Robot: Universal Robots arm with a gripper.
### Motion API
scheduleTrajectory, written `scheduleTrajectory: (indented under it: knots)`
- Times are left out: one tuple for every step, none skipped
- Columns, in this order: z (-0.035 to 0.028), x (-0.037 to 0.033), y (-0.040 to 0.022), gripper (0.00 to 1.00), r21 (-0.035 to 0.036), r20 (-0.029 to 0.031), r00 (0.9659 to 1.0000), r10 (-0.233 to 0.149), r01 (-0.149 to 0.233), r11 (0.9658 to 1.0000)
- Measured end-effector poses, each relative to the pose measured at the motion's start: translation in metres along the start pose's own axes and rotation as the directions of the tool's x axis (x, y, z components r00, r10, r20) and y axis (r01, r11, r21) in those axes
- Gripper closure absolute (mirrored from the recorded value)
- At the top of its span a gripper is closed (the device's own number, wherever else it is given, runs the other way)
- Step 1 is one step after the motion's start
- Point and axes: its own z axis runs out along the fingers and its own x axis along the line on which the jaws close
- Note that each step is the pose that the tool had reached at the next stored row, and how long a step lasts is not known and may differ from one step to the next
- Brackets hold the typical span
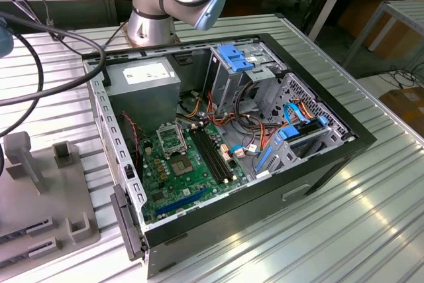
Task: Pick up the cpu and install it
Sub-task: 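Reach for the cpu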
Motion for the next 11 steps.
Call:
scheduleTrajectory:
  knots:
    - [-0.0001, 0.0, 0.0, 0.5, 0.0, -0.0003, 1.0, 0.0, 0.0, 1.0]
    - [-0.0003, -0.0001, -0.0001, 0.5, 0.0, -0.0007, 1.0, 0.0, 0.0, 1.0]
    - [-0.0005, -0.0001, -0.0001, 0.5, 0.0, -0.0011, 1.0, 0.0, 0.0, 1.0]
    - [-0.0007, -0.0001, -0.0001, 0.5, 0.0, -0.0014, 1.0, 0.0, 0.0, 1.0]
    - [-0.0009, -0.0001, -0.0001, 0.5, 0.0, -0.0019, 1.0, 0.0, 0.0, 1.0]
    - [-0.001, -0.0002, -0.0001, 0.5, 0.0, -0.0022, 1.0, 0.0, 0.0, 1.0]
    - [-0.0012, -0.0002, -0.0001, 0.5, -0.0001, -0.0025, 1.0, 0.0, 0.0, 1.0]
    - [-0.0014, -0.0002, -0.0001, 0.5, 0.0, -0.0029, 1.0, 0.0, 0.0, 1.0]
    - [-0.0016, -0.0003, -0.0001, 0.5, -0.0001, -0.003, 1.0, 0.0, 0.0, 1.0]
    - [-0.0017, -0.0003, -0.0001, 0.5, -0.0001, -0.0031, 1.0, 0.0, 0.0, 1.0]
    - [-0.0019, -0.0004, -0.0001, 0.5, -0.0001, -0.0033, 1.0, 0.0, 0.0, 1.0]
